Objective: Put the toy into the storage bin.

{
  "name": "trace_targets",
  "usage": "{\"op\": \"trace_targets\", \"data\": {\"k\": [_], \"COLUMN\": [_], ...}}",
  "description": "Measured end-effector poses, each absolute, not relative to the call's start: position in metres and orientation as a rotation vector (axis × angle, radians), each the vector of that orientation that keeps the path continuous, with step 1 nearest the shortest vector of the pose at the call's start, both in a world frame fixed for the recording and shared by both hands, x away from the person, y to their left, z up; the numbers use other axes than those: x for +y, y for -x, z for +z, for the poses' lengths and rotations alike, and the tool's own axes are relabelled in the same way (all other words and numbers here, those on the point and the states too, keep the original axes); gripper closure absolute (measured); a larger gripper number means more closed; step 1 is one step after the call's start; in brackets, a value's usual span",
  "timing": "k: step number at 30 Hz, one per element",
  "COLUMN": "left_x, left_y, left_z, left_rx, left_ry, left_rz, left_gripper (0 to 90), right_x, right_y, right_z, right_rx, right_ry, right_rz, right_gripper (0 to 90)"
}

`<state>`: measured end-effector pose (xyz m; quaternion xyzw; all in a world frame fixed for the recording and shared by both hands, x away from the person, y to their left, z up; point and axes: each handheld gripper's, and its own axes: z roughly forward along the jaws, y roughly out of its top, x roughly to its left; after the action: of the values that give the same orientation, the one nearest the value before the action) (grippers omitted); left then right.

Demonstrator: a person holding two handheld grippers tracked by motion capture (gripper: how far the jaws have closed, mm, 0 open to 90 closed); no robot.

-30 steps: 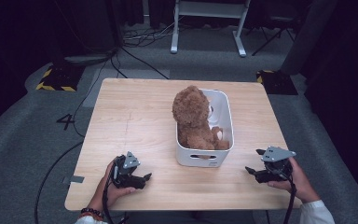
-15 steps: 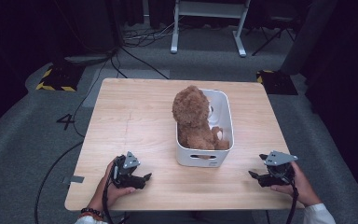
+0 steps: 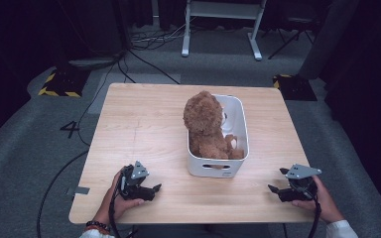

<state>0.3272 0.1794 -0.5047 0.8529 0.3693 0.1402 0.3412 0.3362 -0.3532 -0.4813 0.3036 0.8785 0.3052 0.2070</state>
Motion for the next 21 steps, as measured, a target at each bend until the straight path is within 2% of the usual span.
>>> {"op": "trace_targets", "data": {"k": [21], "left_x": [0.179], "left_y": [-0.327], "left_z": [-0.505], "left_rx": [0.960], "left_ry": [-2.219], "left_rz": [0.364], "left_gripper": [16.6], "right_x": [-0.384], "right_y": [-0.326], "right_z": [-0.498], "right_rx": [2.390], "right_ry": [-1.026], "right_rz": [0.939], "right_gripper": [21.2]}}
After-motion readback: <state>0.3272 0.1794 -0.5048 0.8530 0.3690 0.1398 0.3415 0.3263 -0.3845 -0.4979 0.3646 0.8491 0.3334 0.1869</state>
